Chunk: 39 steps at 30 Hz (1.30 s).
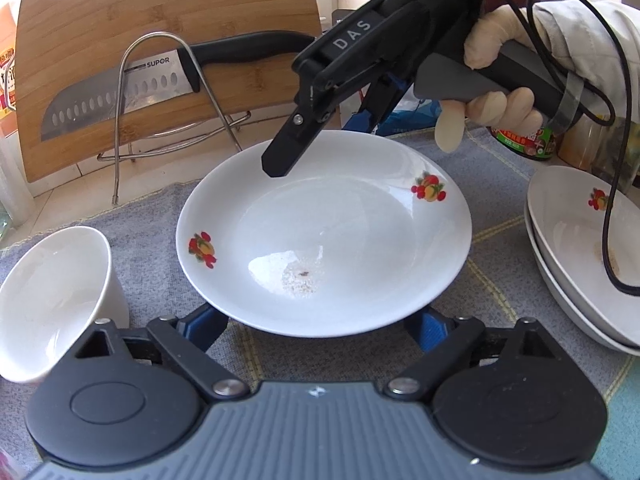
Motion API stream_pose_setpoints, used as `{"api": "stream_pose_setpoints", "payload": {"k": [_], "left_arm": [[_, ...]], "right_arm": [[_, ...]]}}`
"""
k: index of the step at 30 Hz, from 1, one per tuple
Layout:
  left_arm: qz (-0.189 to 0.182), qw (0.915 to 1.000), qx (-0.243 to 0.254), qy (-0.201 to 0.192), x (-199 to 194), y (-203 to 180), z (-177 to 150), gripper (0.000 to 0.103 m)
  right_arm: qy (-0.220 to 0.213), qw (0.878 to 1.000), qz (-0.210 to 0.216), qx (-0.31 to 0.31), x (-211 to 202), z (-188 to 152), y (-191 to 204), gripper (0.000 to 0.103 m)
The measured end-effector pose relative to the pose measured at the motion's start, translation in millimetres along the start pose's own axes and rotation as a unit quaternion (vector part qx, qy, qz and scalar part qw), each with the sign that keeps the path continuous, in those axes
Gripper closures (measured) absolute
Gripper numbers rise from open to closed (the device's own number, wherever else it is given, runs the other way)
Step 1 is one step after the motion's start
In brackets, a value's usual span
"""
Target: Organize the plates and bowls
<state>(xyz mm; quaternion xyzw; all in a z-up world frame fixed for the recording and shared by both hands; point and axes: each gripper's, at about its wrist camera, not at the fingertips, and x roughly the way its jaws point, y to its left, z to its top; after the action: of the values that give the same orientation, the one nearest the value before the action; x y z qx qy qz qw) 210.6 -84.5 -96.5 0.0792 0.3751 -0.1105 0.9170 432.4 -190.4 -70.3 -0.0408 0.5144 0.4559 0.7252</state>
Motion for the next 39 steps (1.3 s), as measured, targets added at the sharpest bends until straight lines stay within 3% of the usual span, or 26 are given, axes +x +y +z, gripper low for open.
{"api": "stream_pose_setpoints", "payload": {"k": [21, 39], "left_arm": [[-0.016, 0.9990, 0.040, -0.012, -60.4, -16.7, -5.0, 0.009], [-0.085, 0.9905, 0.107, -0.018, -85.5, -58.3, -9.5, 0.009]], "right_arm": [[-0.043, 0.999, -0.014, 0.006, -53.6, -39.8, 45.4, 0.009], [-0.086, 0.993, -0.058, 0.062, -103.7, -115.4, 54.7, 0.009]]}}
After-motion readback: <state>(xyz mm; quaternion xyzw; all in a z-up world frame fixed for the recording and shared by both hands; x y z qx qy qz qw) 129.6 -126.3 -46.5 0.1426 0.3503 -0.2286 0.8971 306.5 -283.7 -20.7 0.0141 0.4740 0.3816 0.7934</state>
